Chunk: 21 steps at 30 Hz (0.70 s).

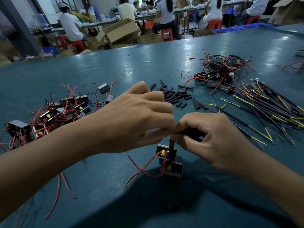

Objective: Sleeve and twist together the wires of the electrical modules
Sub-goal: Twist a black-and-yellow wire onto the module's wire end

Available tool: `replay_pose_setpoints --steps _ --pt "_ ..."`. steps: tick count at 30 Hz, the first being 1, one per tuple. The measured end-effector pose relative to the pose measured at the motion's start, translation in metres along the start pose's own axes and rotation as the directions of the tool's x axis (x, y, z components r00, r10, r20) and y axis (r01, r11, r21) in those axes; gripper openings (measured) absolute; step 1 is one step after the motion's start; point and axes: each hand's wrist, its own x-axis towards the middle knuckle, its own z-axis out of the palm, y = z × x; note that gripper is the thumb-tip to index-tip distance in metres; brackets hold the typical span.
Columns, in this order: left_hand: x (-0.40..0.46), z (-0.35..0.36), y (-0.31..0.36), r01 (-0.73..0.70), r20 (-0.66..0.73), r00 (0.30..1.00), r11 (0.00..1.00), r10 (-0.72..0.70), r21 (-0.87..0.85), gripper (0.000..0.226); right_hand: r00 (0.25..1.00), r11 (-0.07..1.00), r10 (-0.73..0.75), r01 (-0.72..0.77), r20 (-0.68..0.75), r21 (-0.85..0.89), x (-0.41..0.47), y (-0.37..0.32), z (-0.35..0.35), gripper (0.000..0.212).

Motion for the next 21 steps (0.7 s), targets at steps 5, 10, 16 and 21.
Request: replay_pose_setpoints --steps 5,10,16,21 --pt "0.0 0.01 -0.004 0.333 0.135 0.941 0.784 -0.309 -0.524 0.01 1.0 1.0 0.015 -0.015 -0.016 0.021 0.0 -0.001 -0.001 0.006" --pt "-0.009 0.03 -0.005 0.465 0.318 0.838 0.276 -0.444 -0.841 0.01 0.986 0.978 0.161 -0.155 -0.038 0.142 -0.001 0.006 -0.002 0.013" --pt "-0.024 0.036 0.02 0.519 0.283 0.743 0.256 -0.607 -0.815 0.008 0.944 0.927 0.324 -0.306 -0.052 0.216 0.001 0.01 -0.001 0.01" --pt "-0.036 -0.011 0.031 0.468 -0.053 0.801 0.68 -0.596 -0.565 0.009 0.877 0.788 0.479 -0.41 -0.039 0.459 0.003 0.008 0.002 0.008"
